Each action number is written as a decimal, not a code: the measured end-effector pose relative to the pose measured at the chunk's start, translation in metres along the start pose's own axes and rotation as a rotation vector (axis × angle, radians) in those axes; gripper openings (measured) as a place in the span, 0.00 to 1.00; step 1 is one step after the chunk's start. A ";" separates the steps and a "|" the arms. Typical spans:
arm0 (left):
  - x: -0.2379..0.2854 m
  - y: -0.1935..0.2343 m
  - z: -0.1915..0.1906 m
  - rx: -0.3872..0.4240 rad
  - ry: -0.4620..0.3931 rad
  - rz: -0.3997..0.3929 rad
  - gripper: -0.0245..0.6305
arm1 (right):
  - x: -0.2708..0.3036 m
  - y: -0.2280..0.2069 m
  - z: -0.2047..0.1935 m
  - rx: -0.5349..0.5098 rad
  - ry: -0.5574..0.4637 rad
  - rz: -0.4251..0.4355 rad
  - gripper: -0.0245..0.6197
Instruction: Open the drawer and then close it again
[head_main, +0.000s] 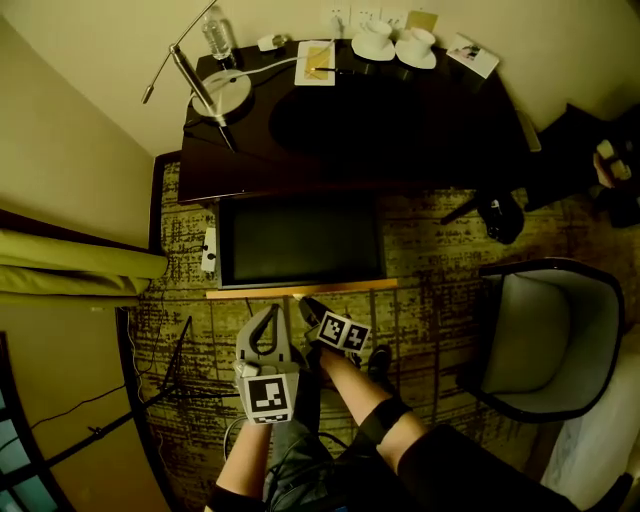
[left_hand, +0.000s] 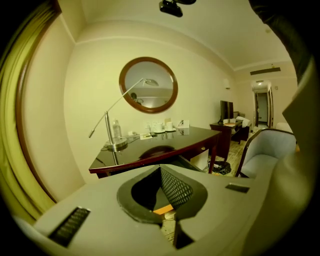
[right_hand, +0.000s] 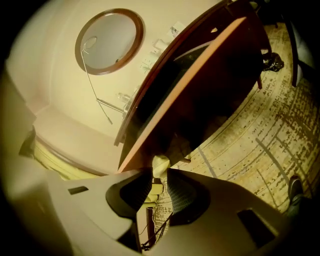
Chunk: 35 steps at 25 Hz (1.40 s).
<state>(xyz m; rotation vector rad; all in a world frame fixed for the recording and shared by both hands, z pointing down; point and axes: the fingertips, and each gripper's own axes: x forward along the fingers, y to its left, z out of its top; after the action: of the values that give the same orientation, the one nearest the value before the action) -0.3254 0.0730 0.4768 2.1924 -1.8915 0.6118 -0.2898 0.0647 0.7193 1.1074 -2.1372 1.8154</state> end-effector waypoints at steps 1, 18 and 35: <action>-0.002 -0.001 0.006 -0.014 -0.002 0.010 0.05 | -0.006 0.003 0.004 -0.013 0.004 0.007 0.21; -0.075 -0.010 0.081 -0.142 -0.023 0.083 0.05 | -0.196 0.182 0.110 -0.718 0.018 0.221 0.04; -0.114 -0.048 0.128 -0.196 -0.066 0.087 0.05 | -0.339 0.231 0.176 -1.111 -0.205 0.095 0.04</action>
<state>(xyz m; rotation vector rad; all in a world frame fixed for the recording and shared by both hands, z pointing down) -0.2662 0.1335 0.3205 2.0401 -1.9955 0.3542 -0.1198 0.0588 0.3065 0.8684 -2.6868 0.2928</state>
